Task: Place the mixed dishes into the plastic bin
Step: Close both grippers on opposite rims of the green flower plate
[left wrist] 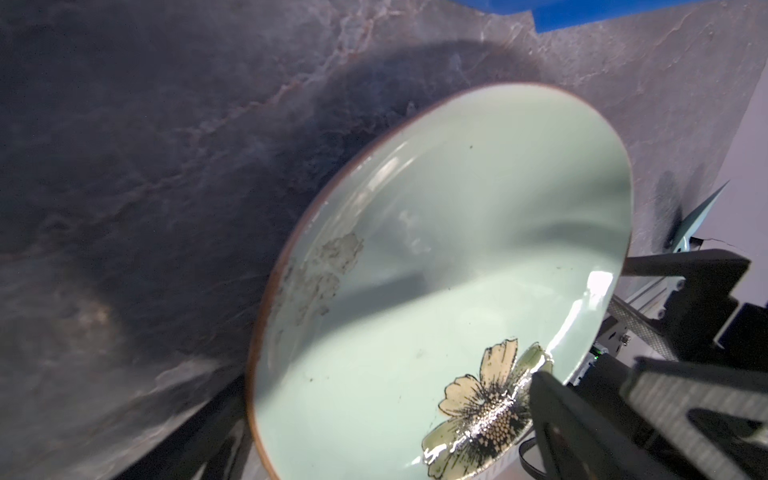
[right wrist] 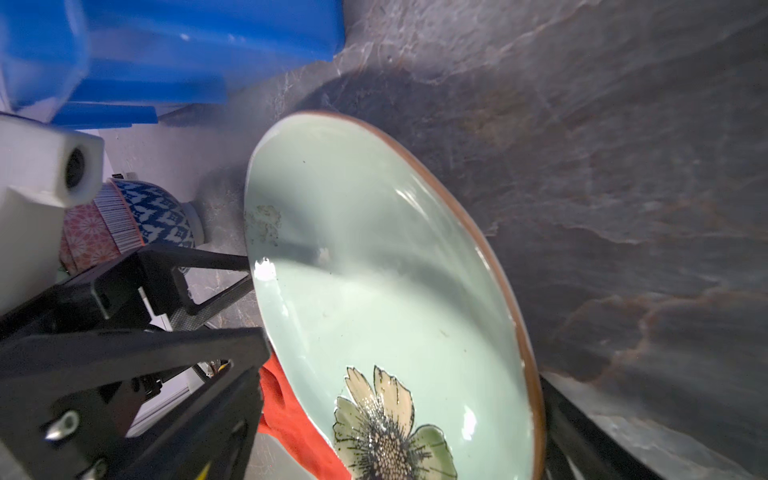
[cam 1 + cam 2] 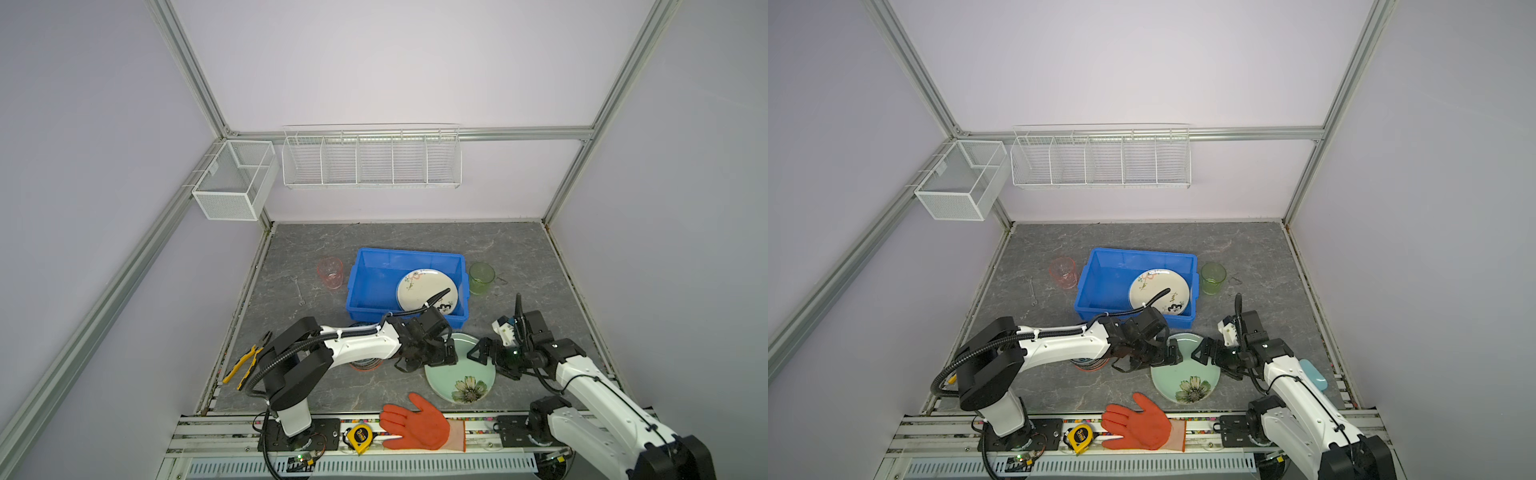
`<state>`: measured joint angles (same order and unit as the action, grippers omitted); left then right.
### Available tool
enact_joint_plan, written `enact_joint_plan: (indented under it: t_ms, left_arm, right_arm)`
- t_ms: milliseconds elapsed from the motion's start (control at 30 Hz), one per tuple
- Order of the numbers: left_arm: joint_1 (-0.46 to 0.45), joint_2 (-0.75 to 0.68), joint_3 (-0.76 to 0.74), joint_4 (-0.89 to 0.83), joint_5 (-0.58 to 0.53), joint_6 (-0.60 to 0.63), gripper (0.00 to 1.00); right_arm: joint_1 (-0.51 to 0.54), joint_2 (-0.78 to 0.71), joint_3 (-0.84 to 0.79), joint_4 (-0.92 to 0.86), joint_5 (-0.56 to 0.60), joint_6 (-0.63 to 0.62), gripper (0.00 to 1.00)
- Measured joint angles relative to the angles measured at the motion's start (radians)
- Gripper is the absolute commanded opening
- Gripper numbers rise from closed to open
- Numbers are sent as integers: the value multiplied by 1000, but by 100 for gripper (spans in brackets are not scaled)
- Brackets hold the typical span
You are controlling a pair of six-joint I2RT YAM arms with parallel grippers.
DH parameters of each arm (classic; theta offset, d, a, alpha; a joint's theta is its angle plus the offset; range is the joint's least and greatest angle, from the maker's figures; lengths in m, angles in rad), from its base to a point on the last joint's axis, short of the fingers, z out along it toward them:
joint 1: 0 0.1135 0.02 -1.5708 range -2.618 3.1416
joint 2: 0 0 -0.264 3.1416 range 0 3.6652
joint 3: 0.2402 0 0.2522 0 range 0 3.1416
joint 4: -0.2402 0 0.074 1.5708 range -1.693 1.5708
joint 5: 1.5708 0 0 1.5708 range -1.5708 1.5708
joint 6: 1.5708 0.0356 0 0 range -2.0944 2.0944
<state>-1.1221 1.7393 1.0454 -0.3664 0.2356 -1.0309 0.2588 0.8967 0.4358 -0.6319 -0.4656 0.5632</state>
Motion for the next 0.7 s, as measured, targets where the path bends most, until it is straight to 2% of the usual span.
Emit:
enact_joint_plan:
  t_ms: [267, 500, 700]
  left_arm:
    - [-1, 0, 0, 10, 1, 0, 100]
    - [0, 0, 0, 11, 0, 0, 100]
    - [0, 0, 0, 10, 0, -1, 100]
  right_arm:
    - [0, -49, 0, -21, 6, 40, 100]
    - [0, -68, 15, -39, 11, 66, 94]
    - [0, -99, 23, -45, 23, 90, 85]
